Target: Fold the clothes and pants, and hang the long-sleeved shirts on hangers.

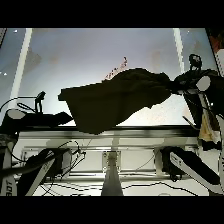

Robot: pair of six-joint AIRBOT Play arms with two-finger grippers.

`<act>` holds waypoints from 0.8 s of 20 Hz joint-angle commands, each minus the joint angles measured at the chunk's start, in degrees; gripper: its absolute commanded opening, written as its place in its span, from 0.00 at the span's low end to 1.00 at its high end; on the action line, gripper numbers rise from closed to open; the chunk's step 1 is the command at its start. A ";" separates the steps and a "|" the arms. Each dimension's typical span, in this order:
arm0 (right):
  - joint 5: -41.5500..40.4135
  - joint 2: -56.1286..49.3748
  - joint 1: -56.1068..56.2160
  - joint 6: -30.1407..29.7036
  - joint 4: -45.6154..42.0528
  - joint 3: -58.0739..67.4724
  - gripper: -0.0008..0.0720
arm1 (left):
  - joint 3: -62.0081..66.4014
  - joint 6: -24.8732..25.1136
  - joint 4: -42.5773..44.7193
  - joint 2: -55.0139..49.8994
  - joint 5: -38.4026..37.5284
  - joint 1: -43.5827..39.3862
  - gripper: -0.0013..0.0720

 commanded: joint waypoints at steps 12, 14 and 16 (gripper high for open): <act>-0.20 0.11 -0.04 0.04 0.76 -0.22 0.02 | -2.89 9.22 -5.18 -13.09 10.27 -21.66 0.64; -0.20 0.11 -0.04 0.04 0.76 -0.22 0.02 | -2.82 13.29 -10.21 -13.05 8.11 -21.81 0.57; -0.17 0.11 -0.04 0.04 0.76 -0.22 0.02 | -1.97 17.03 -11.93 -13.03 2.47 -21.81 0.57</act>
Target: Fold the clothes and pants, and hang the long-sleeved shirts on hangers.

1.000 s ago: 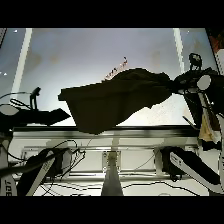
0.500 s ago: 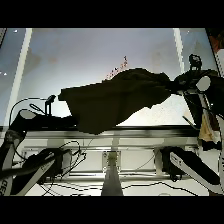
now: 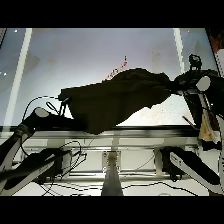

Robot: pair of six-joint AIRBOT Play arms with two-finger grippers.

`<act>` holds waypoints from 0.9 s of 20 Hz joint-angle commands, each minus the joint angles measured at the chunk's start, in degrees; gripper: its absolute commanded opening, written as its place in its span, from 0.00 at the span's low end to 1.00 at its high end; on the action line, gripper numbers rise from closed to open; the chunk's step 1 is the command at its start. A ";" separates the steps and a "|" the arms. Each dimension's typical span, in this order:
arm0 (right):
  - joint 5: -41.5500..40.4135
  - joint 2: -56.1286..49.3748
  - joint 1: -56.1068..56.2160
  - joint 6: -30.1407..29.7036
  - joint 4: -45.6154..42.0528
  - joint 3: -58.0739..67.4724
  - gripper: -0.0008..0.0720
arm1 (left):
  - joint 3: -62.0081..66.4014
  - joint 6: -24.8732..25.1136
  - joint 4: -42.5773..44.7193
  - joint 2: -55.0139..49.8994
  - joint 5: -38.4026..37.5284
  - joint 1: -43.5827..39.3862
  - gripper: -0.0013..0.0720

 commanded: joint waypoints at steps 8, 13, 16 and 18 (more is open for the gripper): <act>0.02 0.04 -0.04 0.02 0.02 0.00 0.02 | 1.44 8.00 -7.21 -0.22 -9.84 -1.05 0.57; 0.00 0.04 -0.04 0.04 0.00 0.00 0.02 | 1.60 8.31 -8.26 -0.22 -12.17 -1.05 0.57; 0.00 0.04 -0.04 0.02 0.00 0.00 0.02 | 1.60 9.29 -8.24 -0.22 -12.48 -1.05 0.57; 0.00 0.04 -0.04 0.02 0.02 0.00 0.02 | 1.60 12.39 -8.02 -0.22 -12.44 -1.05 0.57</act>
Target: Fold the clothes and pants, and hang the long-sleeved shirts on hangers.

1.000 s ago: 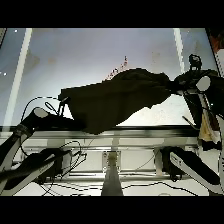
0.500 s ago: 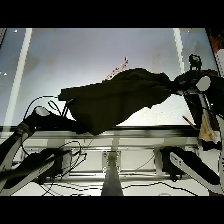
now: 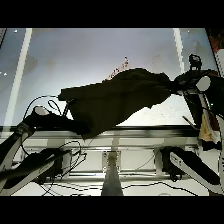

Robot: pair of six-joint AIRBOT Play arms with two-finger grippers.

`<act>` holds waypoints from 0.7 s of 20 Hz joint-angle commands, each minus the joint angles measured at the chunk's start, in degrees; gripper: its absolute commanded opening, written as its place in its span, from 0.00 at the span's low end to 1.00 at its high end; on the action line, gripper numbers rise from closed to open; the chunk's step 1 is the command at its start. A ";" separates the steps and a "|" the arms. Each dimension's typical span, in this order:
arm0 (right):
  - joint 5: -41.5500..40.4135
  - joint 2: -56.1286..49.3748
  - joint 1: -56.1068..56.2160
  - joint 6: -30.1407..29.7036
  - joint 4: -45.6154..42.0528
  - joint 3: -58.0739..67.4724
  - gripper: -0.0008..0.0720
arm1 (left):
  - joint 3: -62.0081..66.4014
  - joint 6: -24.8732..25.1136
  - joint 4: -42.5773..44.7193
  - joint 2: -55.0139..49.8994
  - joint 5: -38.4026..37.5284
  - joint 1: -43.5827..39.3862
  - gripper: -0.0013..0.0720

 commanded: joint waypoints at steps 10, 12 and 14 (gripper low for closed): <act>0.04 0.04 -0.04 0.00 0.00 0.00 0.02 | 4.48 -9.97 26.32 -0.04 -2.38 5.86 0.57; 0.00 0.04 -0.04 0.00 -0.02 0.00 0.02 | 4.44 -10.82 26.29 -0.04 -2.29 8.04 0.57; 0.00 0.04 -0.04 0.00 0.00 0.00 0.02 | 4.31 -12.20 25.44 -0.07 -1.86 8.35 0.58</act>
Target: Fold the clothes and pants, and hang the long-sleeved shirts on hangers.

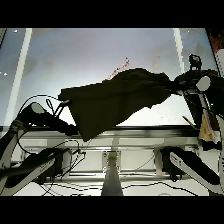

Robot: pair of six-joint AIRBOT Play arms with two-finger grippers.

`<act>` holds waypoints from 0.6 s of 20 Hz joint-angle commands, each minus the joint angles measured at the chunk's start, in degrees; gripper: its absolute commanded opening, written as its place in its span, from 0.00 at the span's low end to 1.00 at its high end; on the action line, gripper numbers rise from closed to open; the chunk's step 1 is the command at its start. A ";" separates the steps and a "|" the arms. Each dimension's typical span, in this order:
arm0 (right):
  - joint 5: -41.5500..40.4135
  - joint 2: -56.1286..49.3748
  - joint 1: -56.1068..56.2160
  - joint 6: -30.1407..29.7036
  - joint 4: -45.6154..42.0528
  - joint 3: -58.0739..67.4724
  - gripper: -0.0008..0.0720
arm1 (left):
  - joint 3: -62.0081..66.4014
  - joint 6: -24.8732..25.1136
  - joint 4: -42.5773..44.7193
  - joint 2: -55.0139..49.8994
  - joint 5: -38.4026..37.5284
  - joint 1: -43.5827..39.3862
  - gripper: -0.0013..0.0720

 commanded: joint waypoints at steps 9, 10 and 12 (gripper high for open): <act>-0.02 0.04 -0.04 0.02 0.02 0.00 0.02 | -6.21 -3.32 -10.84 -1.53 11.37 -3.56 0.57; 0.00 0.04 -0.04 0.02 0.04 0.00 0.02 | -6.21 -3.50 -11.04 -2.40 12.09 -4.87 0.57; 0.15 0.04 -0.04 0.02 0.04 0.00 0.02 | -6.16 -3.32 -11.26 -4.35 13.11 -7.19 0.48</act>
